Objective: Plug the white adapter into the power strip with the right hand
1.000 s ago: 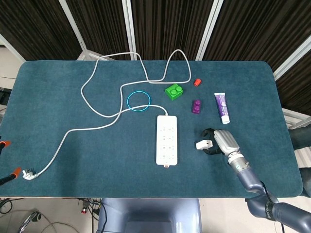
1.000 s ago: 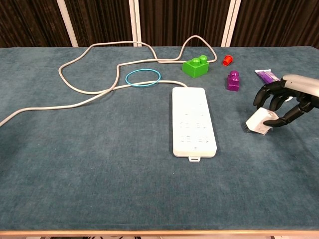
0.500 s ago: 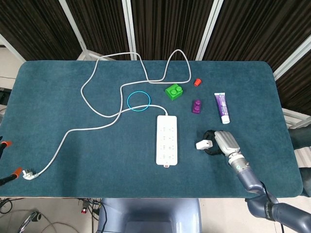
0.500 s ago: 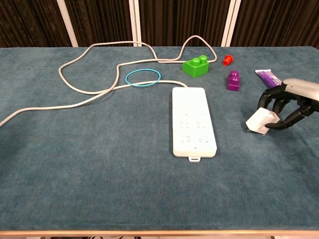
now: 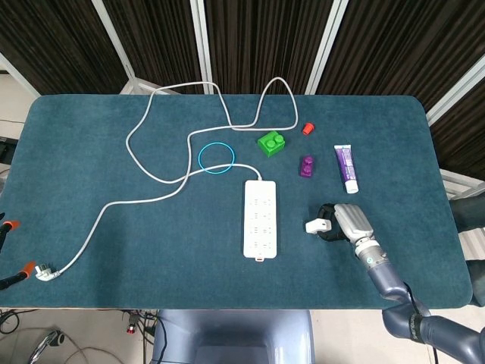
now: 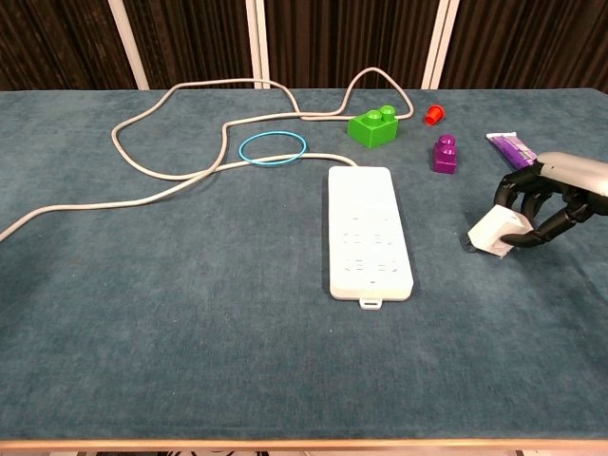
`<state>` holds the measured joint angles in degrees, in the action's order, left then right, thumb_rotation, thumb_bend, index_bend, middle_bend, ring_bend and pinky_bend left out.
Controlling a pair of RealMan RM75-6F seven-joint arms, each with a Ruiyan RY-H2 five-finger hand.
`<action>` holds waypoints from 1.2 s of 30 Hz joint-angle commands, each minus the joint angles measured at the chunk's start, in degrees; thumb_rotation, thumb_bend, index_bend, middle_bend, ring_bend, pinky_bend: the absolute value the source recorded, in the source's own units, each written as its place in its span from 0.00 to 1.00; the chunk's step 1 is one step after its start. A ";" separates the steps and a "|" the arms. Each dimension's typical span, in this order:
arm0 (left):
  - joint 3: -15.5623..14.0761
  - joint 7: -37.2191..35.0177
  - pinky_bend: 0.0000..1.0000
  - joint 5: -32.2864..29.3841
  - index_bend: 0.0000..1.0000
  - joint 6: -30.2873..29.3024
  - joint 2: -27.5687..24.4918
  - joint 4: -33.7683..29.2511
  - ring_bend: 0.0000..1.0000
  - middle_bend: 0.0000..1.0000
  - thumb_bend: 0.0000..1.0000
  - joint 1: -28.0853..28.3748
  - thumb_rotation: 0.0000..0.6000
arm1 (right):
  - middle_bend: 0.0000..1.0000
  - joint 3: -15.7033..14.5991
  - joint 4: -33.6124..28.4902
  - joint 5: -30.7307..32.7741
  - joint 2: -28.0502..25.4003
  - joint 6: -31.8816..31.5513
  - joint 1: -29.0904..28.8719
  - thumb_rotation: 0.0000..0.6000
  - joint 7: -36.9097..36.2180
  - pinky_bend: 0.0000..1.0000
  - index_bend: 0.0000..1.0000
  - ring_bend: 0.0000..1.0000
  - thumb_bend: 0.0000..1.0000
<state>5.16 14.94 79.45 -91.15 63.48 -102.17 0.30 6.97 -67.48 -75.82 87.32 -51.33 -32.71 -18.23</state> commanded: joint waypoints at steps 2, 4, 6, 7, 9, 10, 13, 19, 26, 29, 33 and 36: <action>-0.02 0.02 0.08 -0.03 0.27 0.08 -0.01 0.00 0.04 0.10 0.13 0.02 1.00 | 0.48 -0.09 0.05 -0.18 0.06 -0.03 0.04 1.00 0.14 0.37 0.58 0.53 0.41; -0.04 0.00 0.08 -0.03 0.27 0.14 -0.03 -0.01 0.04 0.10 0.13 0.05 1.00 | 0.49 -0.20 -0.10 -0.33 -0.04 0.16 0.04 1.00 -0.10 0.38 0.59 0.53 0.42; -0.05 -0.04 0.08 -0.02 0.27 0.18 -0.03 -0.03 0.04 0.10 0.13 0.06 1.00 | 0.49 -0.19 -0.19 -0.42 -0.14 0.24 0.03 1.00 -0.28 0.39 0.60 0.54 0.42; -0.06 -0.05 0.08 -0.03 0.27 0.19 -0.04 -0.04 0.04 0.10 0.13 0.06 1.00 | 0.49 -0.15 -0.22 -0.46 -0.16 0.19 0.02 1.00 -0.33 0.39 0.60 0.54 0.43; -0.05 -0.09 0.09 -0.04 0.27 0.20 -0.07 -0.05 0.04 0.10 0.13 0.06 1.00 | 0.50 -0.13 -0.43 -0.71 -0.27 0.17 -0.05 1.00 -0.55 0.39 0.62 0.55 0.44; -0.07 -0.10 0.09 -0.04 0.27 0.20 -0.08 -0.05 0.04 0.10 0.13 0.05 1.00 | 0.51 -0.15 -0.51 -0.97 -0.40 0.10 -0.12 1.00 -0.56 0.40 0.64 0.55 0.45; -0.07 -0.19 0.10 -0.02 0.27 0.25 -0.13 -0.07 0.04 0.10 0.13 0.07 1.00 | 0.54 -0.30 -0.59 -1.77 -0.75 -0.13 -0.39 1.00 -0.08 0.42 0.68 0.58 0.47; -0.01 -0.57 0.10 -0.16 0.27 0.24 -0.30 -0.08 0.04 0.10 0.13 0.01 1.00 | 0.58 0.30 -1.74 -1.77 -1.48 -0.24 -0.80 1.00 0.21 0.43 0.74 0.62 0.48; 0.17 -1.38 0.10 -0.49 0.28 0.47 -0.57 -0.09 0.04 0.10 0.13 0.06 1.00 | 0.59 1.41 -5.02 -1.18 -4.65 1.92 -2.74 1.00 3.01 0.43 0.76 0.62 0.48; 0.22 -1.97 0.10 -0.64 0.28 0.61 -0.79 -0.10 0.04 0.10 0.13 0.05 1.00 | 0.59 2.55 -7.77 -0.10 -6.95 3.66 -4.40 1.00 6.10 0.43 0.78 0.62 0.48; 0.26 -2.74 0.10 -0.71 0.28 0.67 -1.12 -0.03 0.04 0.10 0.14 -0.02 1.00 | 0.59 4.41 -12.23 2.28 -10.62 7.44 -7.56 1.00 10.97 0.44 0.79 0.62 0.48; 0.27 -3.10 0.10 -0.80 0.28 0.86 -1.28 0.00 0.04 0.10 0.14 0.02 1.00 | 0.59 5.54 -14.70 4.79 -12.79 10.34 -10.17 1.00 15.51 0.45 0.79 0.62 0.48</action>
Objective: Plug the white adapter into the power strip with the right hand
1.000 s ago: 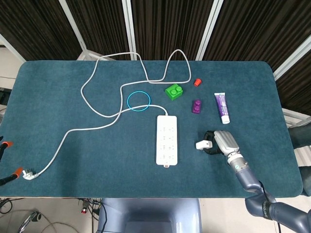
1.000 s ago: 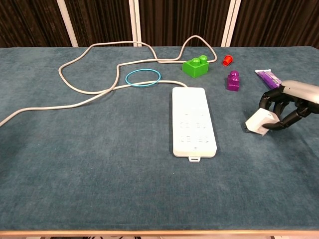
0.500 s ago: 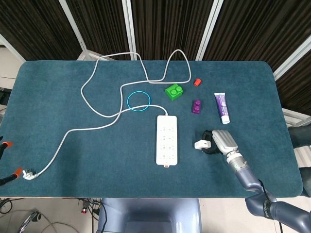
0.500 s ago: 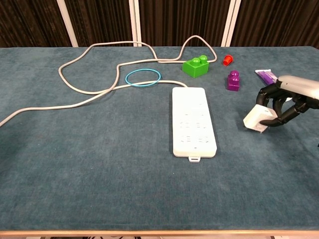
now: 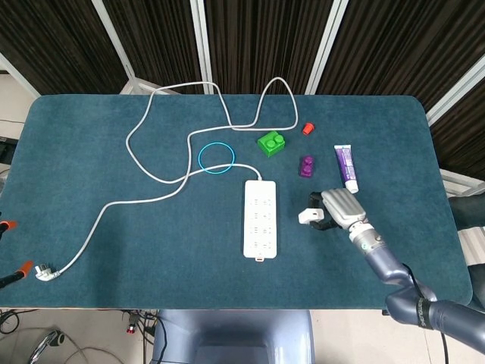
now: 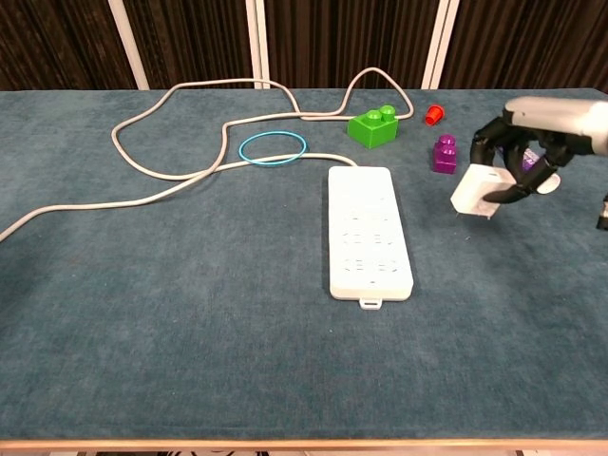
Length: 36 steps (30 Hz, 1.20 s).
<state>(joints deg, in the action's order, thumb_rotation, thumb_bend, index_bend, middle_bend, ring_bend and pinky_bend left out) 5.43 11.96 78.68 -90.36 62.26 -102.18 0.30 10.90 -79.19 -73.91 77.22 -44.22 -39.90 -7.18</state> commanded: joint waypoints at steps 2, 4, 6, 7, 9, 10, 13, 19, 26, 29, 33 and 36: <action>0.00 -0.37 0.10 0.06 0.28 0.09 -0.15 0.04 0.04 0.10 0.14 0.03 1.00 | 0.59 2.49 -4.22 5.56 -3.87 5.33 -5.32 1.00 8.60 0.45 0.79 0.62 0.48; -0.04 -0.55 0.10 0.16 0.28 0.08 -0.22 0.08 0.04 0.10 0.14 0.01 1.00 | 0.59 2.97 -5.10 8.97 -4.52 6.91 -7.41 1.00 12.59 0.45 0.79 0.62 0.48; -0.05 -0.63 0.10 0.13 0.28 0.12 -0.25 0.11 0.04 0.10 0.14 0.01 1.00 | 0.59 3.11 -5.84 12.22 -4.81 7.89 -9.12 1.00 15.81 0.45 0.79 0.62 0.48; -0.04 -0.64 0.10 0.10 0.28 0.17 -0.24 0.13 0.04 0.10 0.13 0.04 1.00 | 0.59 3.03 -6.36 14.45 -4.98 8.27 -10.03 1.00 17.62 0.45 0.79 0.62 0.48; -0.11 -0.55 0.10 0.09 0.28 0.37 -0.18 0.17 0.04 0.10 0.13 0.12 1.00 | 0.60 2.57 -7.66 19.71 -5.06 8.55 -11.92 1.00 21.27 0.45 0.79 0.62 0.48; -0.14 -0.50 0.10 0.13 0.28 0.46 -0.16 0.18 0.04 0.10 0.13 0.17 1.00 | 0.60 2.33 -8.23 21.76 -5.07 8.56 -12.59 1.00 22.43 0.45 0.79 0.62 0.48; -0.22 -0.44 0.10 0.20 0.28 0.68 -0.11 0.20 0.04 0.10 0.14 0.28 1.00 | 0.60 1.32 -10.79 30.82 -4.71 6.76 -15.45 1.00 26.89 0.45 0.79 0.62 0.48; -0.10 -0.62 0.11 -0.05 0.28 0.65 -0.18 0.24 0.04 0.10 0.13 0.28 1.00 | 0.60 -0.04 -14.39 42.68 -2.79 2.02 -19.91 1.00 31.86 0.45 0.79 0.62 0.48; -0.15 -0.67 0.11 -0.16 0.28 0.98 -0.19 0.33 0.04 0.10 0.14 0.42 1.00 | 0.60 -0.36 -15.67 48.33 0.69 -4.68 -22.27 1.00 34.74 0.45 0.79 0.62 0.48; -0.17 -0.83 0.11 -0.16 0.28 1.04 -0.26 0.33 0.04 0.10 0.14 0.42 1.00 | 0.60 -0.27 -15.44 48.84 1.89 -6.28 -22.48 1.00 34.97 0.45 0.79 0.62 0.48; -0.06 -0.98 0.11 -0.39 0.28 1.00 -0.31 0.43 0.04 0.10 0.13 0.40 1.00 | 0.60 -0.55 -14.98 47.37 3.02 -7.74 -21.98 1.00 34.68 0.45 0.79 0.62 0.48; -0.15 -0.88 0.11 -0.31 0.28 1.18 -0.28 0.41 0.04 0.10 0.14 0.50 1.00 | 0.60 -0.69 -14.65 46.75 3.62 -7.94 -21.48 1.00 34.12 0.45 0.79 0.62 0.48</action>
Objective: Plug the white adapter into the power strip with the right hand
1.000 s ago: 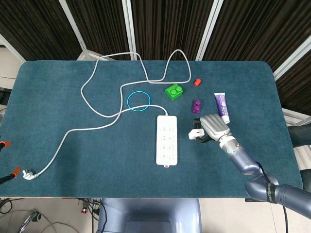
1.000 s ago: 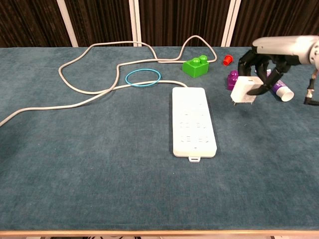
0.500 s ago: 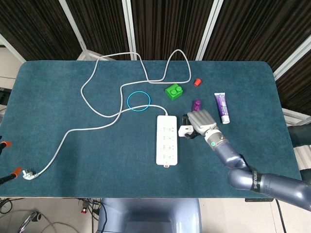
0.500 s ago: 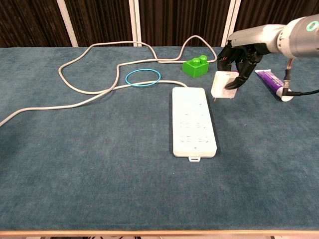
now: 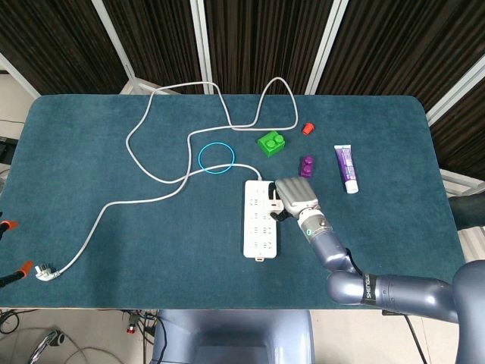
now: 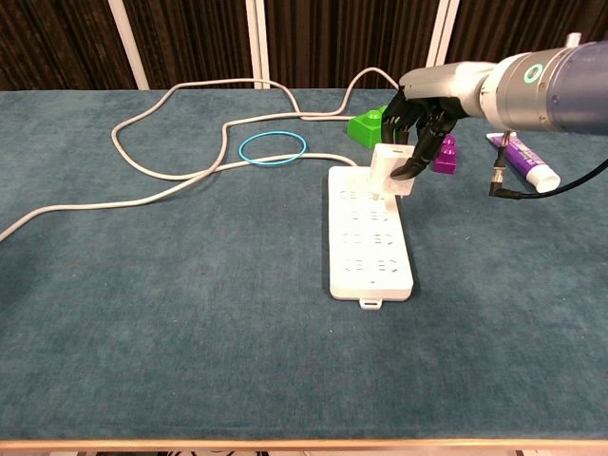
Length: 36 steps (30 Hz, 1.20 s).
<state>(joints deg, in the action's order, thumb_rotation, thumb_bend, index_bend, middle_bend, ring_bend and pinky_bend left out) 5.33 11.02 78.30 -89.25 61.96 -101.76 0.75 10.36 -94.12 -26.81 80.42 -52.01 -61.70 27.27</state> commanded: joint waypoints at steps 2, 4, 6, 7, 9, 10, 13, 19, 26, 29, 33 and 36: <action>-0.10 0.14 0.11 0.14 0.28 0.09 0.05 -0.03 0.04 0.10 0.14 0.07 1.00 | 0.60 -0.22 0.51 -0.60 0.76 -0.17 0.47 1.00 -0.46 0.45 0.79 0.62 0.48; -0.12 0.20 0.11 0.20 0.28 0.06 0.08 -0.04 0.04 0.10 0.13 0.08 1.00 | 0.60 -0.19 0.71 -1.02 1.12 -0.25 0.64 1.00 -0.70 0.45 0.79 0.62 0.48; -0.13 0.26 0.11 0.19 0.28 0.02 0.09 -0.06 0.04 0.10 0.13 0.07 1.00 | 0.60 -0.20 1.03 -1.47 1.48 -0.31 0.76 1.00 -0.84 0.45 0.79 0.62 0.48; -0.12 0.27 0.11 0.17 0.28 0.01 0.10 -0.07 0.04 0.10 0.13 0.07 1.00 | 0.60 -0.26 1.30 -1.78 1.69 -0.34 0.81 1.00 -0.82 0.45 0.79 0.62 0.48; -0.09 0.25 0.11 0.12 0.28 -0.03 0.09 -0.07 0.04 0.10 0.13 0.05 1.00 | 0.60 -0.44 1.80 -2.41 2.06 -0.39 0.96 1.00 -0.77 0.45 0.80 0.62 0.48; -0.08 0.25 0.11 0.09 0.28 -0.03 0.11 -0.05 0.04 0.10 0.13 0.06 1.00 | 0.60 -0.51 2.03 -2.73 2.23 -0.39 1.07 1.00 -0.83 0.45 0.80 0.62 0.48; -0.10 0.35 0.11 0.02 0.28 0.08 0.14 -0.02 0.04 0.10 0.13 0.11 1.00 | 0.60 -0.58 2.52 -3.31 2.58 -0.36 1.37 1.00 -1.03 0.45 0.80 0.62 0.48; -0.06 0.27 0.11 0.01 0.28 -0.03 0.10 -0.03 0.04 0.10 0.13 0.08 1.00 | 0.60 -0.79 3.54 -4.73 3.39 -0.84 1.79 1.00 -0.80 0.45 0.80 0.62 0.48; -0.08 0.37 0.11 -0.07 0.28 0.06 0.11 0.01 0.04 0.10 0.14 0.13 1.00 | 0.60 -0.97 4.00 -5.73 3.94 -1.14 2.48 1.00 -0.72 0.45 0.80 0.62 0.48; -0.09 0.55 0.11 -0.08 0.28 0.12 0.19 -0.01 0.04 0.10 0.13 0.19 1.00 | 0.60 -0.79 4.09 -5.80 4.04 -0.97 2.68 1.00 -0.86 0.45 0.80 0.62 0.48; -0.08 0.64 0.11 -0.11 0.28 0.04 0.23 -0.01 0.04 0.10 0.14 0.18 1.00 | 0.60 -0.67 4.38 -5.95 4.38 -0.77 2.96 1.00 -1.04 0.45 0.80 0.62 0.48; -0.09 0.68 0.11 -0.16 0.28 0.10 0.24 -0.02 0.04 0.10 0.13 0.20 1.00 | 0.60 -0.60 4.61 -6.22 4.67 -0.56 3.22 1.00 -1.34 0.45 0.80 0.62 0.48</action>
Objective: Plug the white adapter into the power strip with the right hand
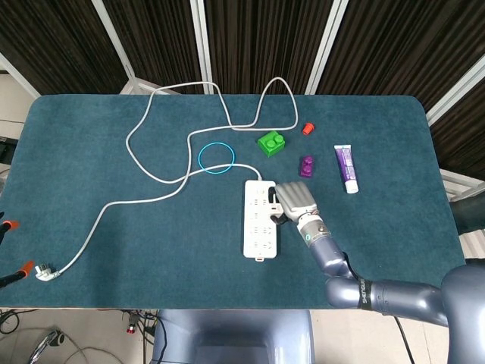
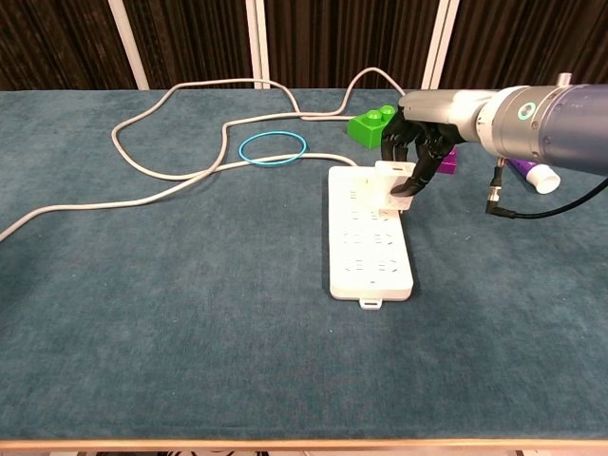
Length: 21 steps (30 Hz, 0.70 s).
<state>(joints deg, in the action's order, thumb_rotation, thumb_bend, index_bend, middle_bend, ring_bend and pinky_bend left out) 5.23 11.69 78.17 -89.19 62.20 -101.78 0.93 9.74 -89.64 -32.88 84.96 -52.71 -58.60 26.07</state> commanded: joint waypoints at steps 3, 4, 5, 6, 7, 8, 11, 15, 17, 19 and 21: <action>0.02 0.00 0.11 -0.12 0.28 0.08 -0.01 0.00 0.04 0.10 0.13 0.03 1.00 | 0.60 0.04 0.44 -0.52 0.36 0.29 0.29 1.00 -0.15 0.45 0.81 0.62 0.48; 0.03 0.01 0.11 -0.13 0.28 0.08 -0.01 0.00 0.04 0.10 0.13 0.04 1.00 | 0.60 0.06 0.51 -0.64 0.42 0.27 0.32 1.00 -0.14 0.45 0.81 0.62 0.48; 0.04 0.01 0.11 -0.15 0.28 0.08 -0.01 0.00 0.04 0.10 0.14 0.05 1.00 | 0.60 0.13 0.56 -0.81 0.49 0.22 0.38 1.00 -0.17 0.45 0.81 0.62 0.48; 0.04 0.00 0.11 -0.14 0.28 0.07 -0.01 0.00 0.04 0.10 0.14 0.05 1.00 | 0.60 0.19 0.55 -0.90 0.51 0.33 0.43 1.00 -0.25 0.45 0.81 0.62 0.48; 0.04 0.00 0.11 -0.14 0.28 0.07 -0.01 0.00 0.04 0.10 0.14 0.05 1.00 | 0.60 0.26 0.54 -0.95 0.50 0.43 0.47 1.00 -0.35 0.45 0.81 0.62 0.48; 0.03 0.00 0.11 -0.13 0.28 0.07 -0.01 0.01 0.04 0.10 0.14 0.05 1.00 | 0.60 0.36 0.55 -1.04 0.51 0.51 0.54 1.00 -0.48 0.45 0.81 0.62 0.48; 0.04 -0.01 0.11 -0.18 0.28 0.10 -0.03 0.02 0.04 0.10 0.13 0.06 1.00 | 0.60 0.29 0.87 -1.57 0.71 0.42 0.67 1.00 -0.36 0.45 0.81 0.62 0.48; 0.09 -0.01 0.11 -0.28 0.29 0.04 -0.05 -0.01 0.04 0.10 0.13 0.04 1.00 | 0.60 0.20 1.47 -2.08 1.07 0.27 0.90 1.00 -0.15 0.45 0.81 0.62 0.48; 0.08 0.03 0.11 -0.27 0.29 0.02 -0.03 -0.01 0.04 0.10 0.13 0.05 1.00 | 0.60 0.28 1.72 -2.13 1.18 0.32 1.02 1.00 -0.18 0.45 0.81 0.62 0.48; 0.05 0.08 0.11 -0.25 0.29 0.06 -0.01 -0.01 0.04 0.10 0.14 0.07 1.00 | 0.60 0.31 1.91 -2.17 1.26 0.37 1.10 1.00 -0.15 0.45 0.81 0.62 0.48; 0.01 0.18 0.11 -0.23 0.29 0.11 0.02 -0.01 0.04 0.10 0.14 0.09 1.00 | 0.60 0.38 2.11 -2.21 1.39 0.45 1.17 1.00 -0.15 0.45 0.82 0.62 0.48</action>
<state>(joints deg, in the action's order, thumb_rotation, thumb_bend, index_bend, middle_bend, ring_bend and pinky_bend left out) 5.25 11.88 77.94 -89.08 62.21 -101.79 1.02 10.11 -87.54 -35.08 86.33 -52.27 -57.44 25.92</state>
